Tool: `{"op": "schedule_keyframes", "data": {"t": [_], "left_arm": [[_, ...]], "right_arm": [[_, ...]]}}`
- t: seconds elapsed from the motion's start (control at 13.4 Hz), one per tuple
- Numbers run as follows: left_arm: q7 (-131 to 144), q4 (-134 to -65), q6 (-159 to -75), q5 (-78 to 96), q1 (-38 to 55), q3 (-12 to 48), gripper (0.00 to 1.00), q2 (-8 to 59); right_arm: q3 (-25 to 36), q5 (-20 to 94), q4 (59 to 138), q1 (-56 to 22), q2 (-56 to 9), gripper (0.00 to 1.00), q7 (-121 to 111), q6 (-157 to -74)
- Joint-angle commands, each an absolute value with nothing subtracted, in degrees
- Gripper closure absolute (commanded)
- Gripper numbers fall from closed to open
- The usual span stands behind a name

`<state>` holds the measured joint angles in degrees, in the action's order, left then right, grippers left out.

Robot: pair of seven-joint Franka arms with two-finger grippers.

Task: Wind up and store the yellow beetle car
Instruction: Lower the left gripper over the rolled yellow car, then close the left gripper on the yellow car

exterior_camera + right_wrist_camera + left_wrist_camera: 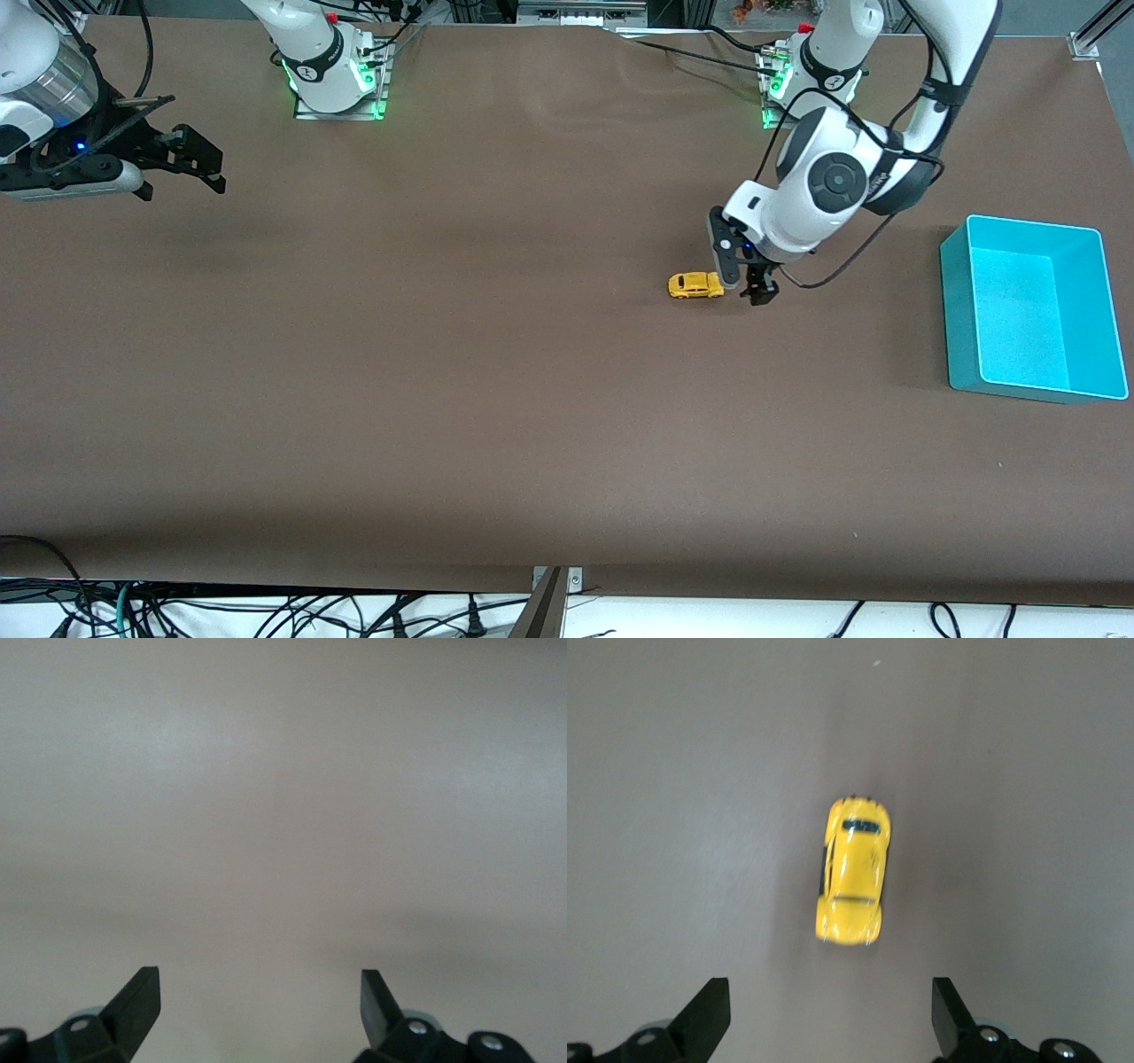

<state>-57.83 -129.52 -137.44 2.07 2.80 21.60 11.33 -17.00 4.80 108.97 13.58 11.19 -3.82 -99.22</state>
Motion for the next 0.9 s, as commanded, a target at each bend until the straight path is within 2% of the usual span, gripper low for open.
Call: {"op": "schedule_keyframes", "data": {"t": [0.0, 0.45, 0.82], "left_arm": [[-59.24, -132.10, -142.89, 1.50, 3.59, 22.76, 0.00, 11.33], [-58.45, -131.84, -153.53, 1.05, 7.55, 22.68, 0.00, 18.89], [-58.45, -132.27, -154.69, 0.88, 8.70, 22.15, 0.00, 20.83]], "right_arm": [[-17.14, 5.63, 106.62, 13.54, 10.37, 0.00, -2.99, -98.09], [-18.01, 5.62, 106.61, 13.54, 10.46, 0.00, -2.90, -98.00], [-18.28, 5.62, 106.70, 13.54, 10.55, 0.00, -2.64, -96.15]]}}
